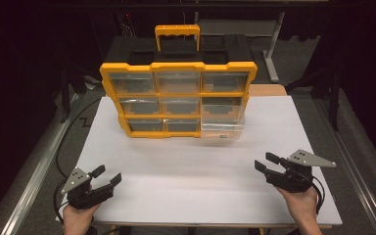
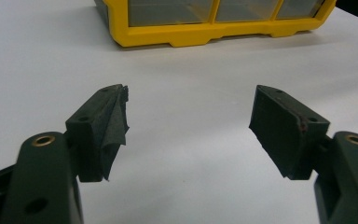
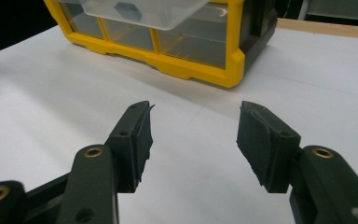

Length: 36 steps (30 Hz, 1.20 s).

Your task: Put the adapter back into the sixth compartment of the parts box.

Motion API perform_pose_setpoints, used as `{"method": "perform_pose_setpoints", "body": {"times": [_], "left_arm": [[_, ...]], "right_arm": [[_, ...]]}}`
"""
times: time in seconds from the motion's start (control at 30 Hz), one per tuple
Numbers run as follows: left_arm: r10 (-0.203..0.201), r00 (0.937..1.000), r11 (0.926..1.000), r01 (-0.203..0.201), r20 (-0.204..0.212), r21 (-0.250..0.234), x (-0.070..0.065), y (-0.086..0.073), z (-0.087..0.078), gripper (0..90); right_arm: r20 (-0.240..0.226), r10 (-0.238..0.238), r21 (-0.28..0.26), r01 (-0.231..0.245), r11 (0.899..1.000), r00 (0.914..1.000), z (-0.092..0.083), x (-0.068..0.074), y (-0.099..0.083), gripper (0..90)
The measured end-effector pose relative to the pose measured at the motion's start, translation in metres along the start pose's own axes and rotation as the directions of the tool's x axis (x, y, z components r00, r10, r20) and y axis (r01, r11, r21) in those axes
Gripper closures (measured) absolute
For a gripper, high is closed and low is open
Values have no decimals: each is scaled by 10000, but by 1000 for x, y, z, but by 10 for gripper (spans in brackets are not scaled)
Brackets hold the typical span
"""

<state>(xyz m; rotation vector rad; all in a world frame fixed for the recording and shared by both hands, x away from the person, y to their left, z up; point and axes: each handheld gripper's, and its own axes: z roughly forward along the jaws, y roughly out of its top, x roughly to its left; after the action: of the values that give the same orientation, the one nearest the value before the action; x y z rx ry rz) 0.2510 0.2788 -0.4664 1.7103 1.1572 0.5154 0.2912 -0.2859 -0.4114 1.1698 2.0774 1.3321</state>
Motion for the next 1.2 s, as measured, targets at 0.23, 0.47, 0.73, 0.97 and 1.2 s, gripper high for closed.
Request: {"method": "perform_pose_setpoints", "body": {"times": [0.23,0.47,0.73,0.97,1.2], "left_arm": [[-17,10000,10000,17,5,-7,0,0,0,281],[-45,10000,10000,45,-10,-29,0,0,0,281],[-60,10000,10000,59,-51,-67,0,0,0,281],[-71,9999,9999,70,-75,-128,2,1,-1,281],[-88,9999,9999,87,-90,-137,2,1,-1,281]], "right_arm": [[223,50,21,-51,10000,9997,-2,-6,-9,429],[511,136,-85,-132,9999,9986,-3,-14,-20,401],[876,329,-221,-311,9993,9956,-8,-24,-38,369],[1004,418,-312,-388,9988,9941,-12,-27,-45,357],[1152,590,-502,-535,9973,9916,-19,-28,-54,317]]}}
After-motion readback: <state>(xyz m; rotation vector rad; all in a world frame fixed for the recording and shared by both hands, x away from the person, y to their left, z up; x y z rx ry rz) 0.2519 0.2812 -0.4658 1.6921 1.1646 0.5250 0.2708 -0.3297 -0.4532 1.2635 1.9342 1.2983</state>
